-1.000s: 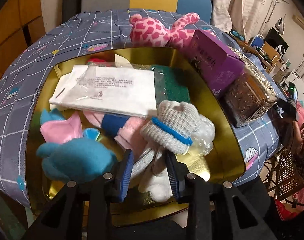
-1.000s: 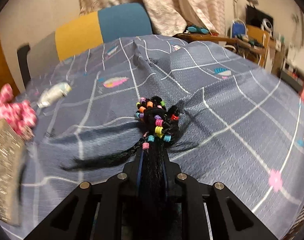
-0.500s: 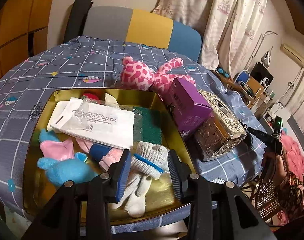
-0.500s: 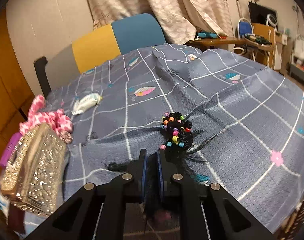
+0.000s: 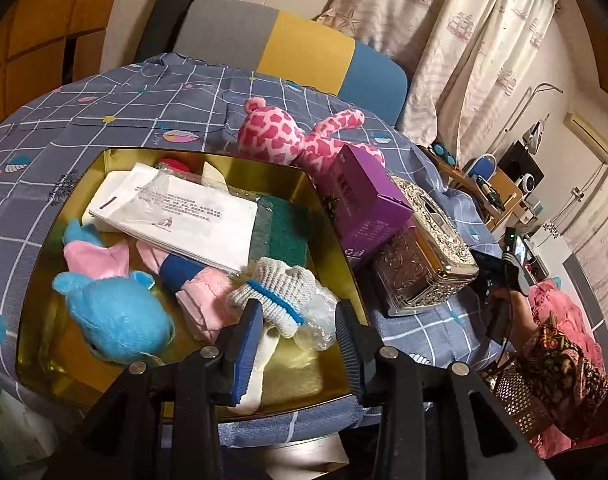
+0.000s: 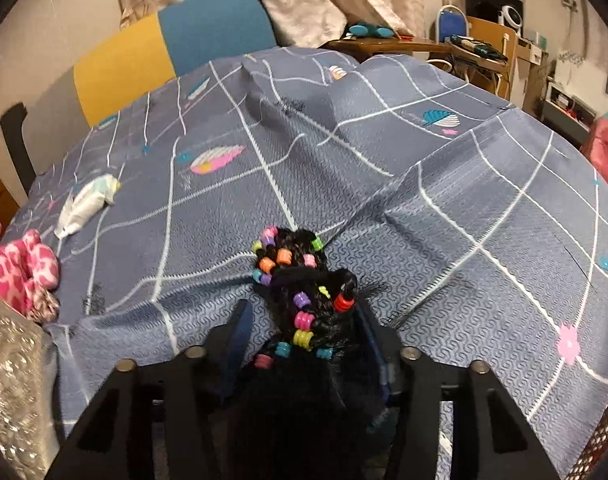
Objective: Organize soft objects
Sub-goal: 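Carry the black beaded hair tie into the gold tray and open the right tool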
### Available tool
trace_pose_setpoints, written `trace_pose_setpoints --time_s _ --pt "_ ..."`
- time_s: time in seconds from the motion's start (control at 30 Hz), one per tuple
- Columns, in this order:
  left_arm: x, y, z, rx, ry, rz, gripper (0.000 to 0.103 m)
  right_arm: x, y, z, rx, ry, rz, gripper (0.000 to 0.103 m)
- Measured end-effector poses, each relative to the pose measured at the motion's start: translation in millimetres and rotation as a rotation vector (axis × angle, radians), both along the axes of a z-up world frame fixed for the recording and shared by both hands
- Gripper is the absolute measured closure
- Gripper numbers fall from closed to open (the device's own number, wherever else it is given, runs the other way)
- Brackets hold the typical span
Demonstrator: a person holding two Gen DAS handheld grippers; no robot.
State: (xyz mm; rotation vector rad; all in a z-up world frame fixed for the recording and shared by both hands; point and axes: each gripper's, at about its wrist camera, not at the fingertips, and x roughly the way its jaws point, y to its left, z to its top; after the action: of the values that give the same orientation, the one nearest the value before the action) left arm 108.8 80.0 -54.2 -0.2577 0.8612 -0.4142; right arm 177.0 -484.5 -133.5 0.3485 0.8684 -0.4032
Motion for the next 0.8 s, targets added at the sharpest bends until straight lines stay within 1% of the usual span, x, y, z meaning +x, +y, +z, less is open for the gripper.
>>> trace_pose_setpoints --time_s 0.1,0.2,0.3,0.47,0.57,0.67,0.8 --pt "0.9 -1.6 0.8 -0.001 -0.003 -0.003 0.065 -3.4 3.7 0.5 -0.031 -0.005 0.032 0.067" --pt "2.4 -2.2 0.7 -0.005 -0.007 -0.004 0.065 -15.4 9.9 7.8 -0.038 -0.031 0.057 0.067" --pt "4.3 -1.7 -0.3 -0.021 -0.004 -0.002 0.065 -29.2 18.7 20.2 -0.043 -0.054 0.083 0.067" --pt "1.2 -1.8 1.6 -0.036 -0.014 -0.002 0.065 -53.6 36.3 47.3 -0.023 -0.122 0.115 0.067" --pt "-1.6 -1.2 2.0 -0.034 -0.019 0.0 0.065 -69.2 52.6 65.9 0.034 -0.178 0.154 0.067" --pt "-4.0 -0.2 1.8 -0.029 -0.023 -0.002 0.065 -81.6 78.9 85.1 0.081 -0.23 0.216 0.067" --pt "-7.5 4.1 2.1 -0.032 -0.031 0.001 0.065 -89.9 126.0 112.9 0.156 -0.302 0.343 0.067"
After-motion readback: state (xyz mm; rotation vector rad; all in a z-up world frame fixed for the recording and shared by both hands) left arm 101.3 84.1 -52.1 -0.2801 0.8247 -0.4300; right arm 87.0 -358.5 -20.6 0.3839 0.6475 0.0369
